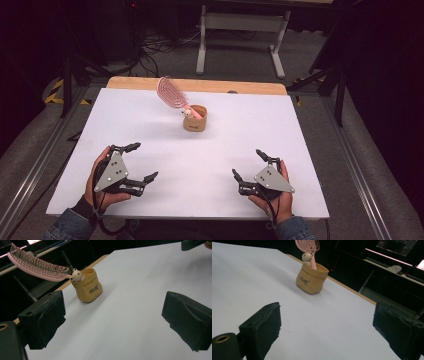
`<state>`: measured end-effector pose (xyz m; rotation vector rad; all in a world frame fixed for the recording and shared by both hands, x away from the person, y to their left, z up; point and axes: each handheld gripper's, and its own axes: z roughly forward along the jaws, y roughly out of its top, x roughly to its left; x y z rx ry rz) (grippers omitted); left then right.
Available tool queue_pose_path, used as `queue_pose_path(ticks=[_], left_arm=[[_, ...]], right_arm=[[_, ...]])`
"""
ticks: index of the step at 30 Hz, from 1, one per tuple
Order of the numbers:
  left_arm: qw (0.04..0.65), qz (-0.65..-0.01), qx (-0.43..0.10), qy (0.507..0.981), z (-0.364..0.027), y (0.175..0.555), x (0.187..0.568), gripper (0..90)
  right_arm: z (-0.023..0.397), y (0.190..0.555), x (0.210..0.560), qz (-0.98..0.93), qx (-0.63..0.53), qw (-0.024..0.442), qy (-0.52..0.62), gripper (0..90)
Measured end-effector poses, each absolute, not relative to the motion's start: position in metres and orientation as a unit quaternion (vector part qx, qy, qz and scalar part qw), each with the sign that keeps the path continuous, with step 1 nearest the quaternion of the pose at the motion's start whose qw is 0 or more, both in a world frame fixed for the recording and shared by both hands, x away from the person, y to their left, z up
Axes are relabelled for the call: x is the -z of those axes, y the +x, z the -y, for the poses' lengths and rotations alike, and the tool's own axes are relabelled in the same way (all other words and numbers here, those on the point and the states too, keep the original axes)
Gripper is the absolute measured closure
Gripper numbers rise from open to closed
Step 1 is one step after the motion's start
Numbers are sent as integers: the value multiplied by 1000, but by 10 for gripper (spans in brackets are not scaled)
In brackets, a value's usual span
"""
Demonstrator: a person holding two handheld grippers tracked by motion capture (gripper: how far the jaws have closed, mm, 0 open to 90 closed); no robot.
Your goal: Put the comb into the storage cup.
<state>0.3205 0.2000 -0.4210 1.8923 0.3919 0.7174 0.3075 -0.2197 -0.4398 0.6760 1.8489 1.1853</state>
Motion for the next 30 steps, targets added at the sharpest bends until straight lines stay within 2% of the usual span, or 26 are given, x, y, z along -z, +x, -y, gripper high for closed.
queue_pose_path(ticks=[30], left_arm=[[484,-198,-296,799,-219,323,453,61]], right_arm=[[219,306,440,-736,-476,402,266,87]])
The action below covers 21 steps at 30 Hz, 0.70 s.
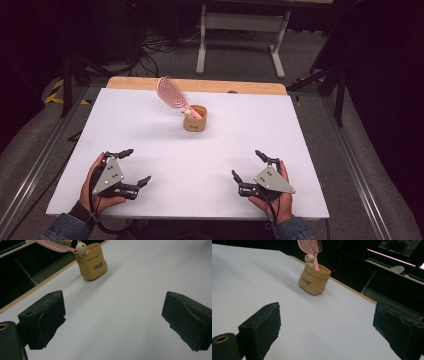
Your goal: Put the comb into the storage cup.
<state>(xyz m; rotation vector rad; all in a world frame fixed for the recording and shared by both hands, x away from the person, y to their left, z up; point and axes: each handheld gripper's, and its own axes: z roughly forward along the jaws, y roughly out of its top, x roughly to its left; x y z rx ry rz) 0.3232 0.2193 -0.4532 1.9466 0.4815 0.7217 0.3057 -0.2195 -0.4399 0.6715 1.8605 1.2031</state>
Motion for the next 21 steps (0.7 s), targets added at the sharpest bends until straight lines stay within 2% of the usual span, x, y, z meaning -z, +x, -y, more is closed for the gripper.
queue_pose_path(ticks=[4,13,21], left_arm=[[472,-203,-298,805,-221,327,460,62],[484,-238,-271,797,-237,332,470,59],[479,-241,-267,801,-236,334,471,44]], right_arm=[[218,306,441,-740,-474,400,261,87],[219,309,445,-750,-465,392,259,78],[218,309,444,-751,-465,393,255,74]])
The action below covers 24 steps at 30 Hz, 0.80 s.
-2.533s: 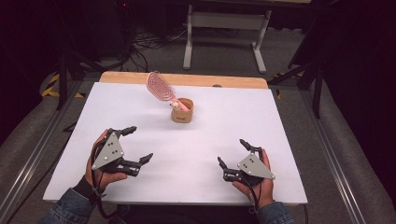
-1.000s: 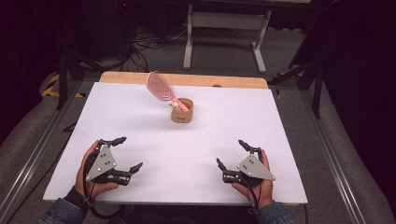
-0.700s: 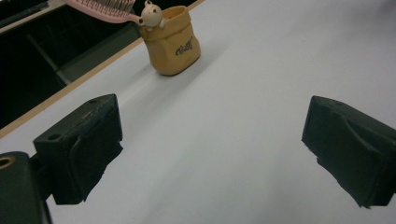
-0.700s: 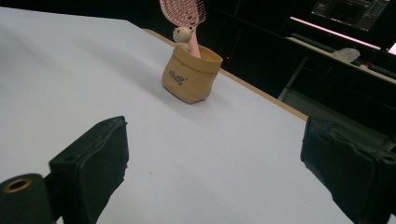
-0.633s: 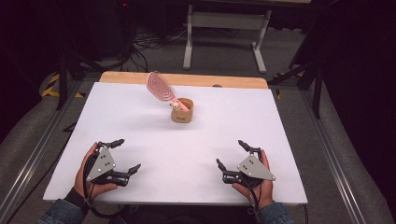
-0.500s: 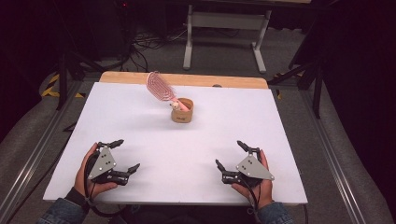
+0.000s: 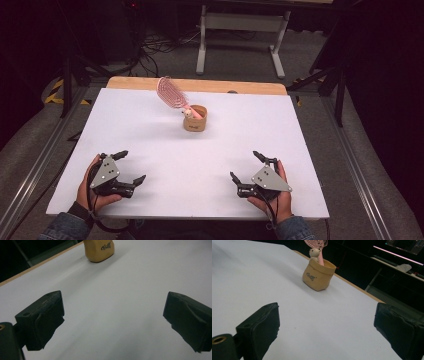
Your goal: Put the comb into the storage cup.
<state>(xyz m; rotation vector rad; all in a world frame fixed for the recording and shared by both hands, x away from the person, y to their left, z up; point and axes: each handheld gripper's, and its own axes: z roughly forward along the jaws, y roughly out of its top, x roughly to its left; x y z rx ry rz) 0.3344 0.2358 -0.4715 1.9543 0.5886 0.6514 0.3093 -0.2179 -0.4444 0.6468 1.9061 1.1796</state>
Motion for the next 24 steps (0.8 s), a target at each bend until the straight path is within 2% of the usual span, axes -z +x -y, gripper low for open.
queue_pose_path(ticks=[24], left_arm=[[486,-239,-271,796,-236,332,470,43]], right_arm=[[215,308,443,-750,-465,396,254,76]])
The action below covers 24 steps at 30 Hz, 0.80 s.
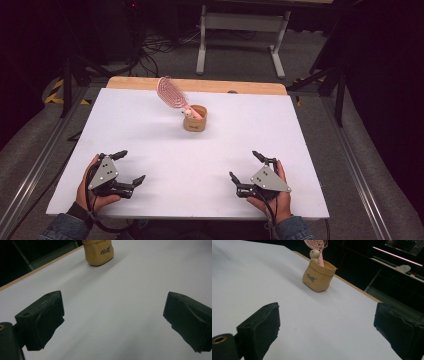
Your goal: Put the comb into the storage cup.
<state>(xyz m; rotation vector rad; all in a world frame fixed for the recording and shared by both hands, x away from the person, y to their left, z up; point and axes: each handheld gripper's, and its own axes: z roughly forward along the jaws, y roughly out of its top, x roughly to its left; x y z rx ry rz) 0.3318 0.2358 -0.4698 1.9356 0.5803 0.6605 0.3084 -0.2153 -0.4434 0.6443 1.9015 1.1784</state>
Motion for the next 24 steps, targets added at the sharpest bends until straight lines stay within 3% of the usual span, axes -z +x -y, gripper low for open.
queue_pose_path(ticks=[24], left_arm=[[485,-236,-272,797,-236,331,469,44]], right_arm=[[214,308,444,-752,-461,398,252,77]])
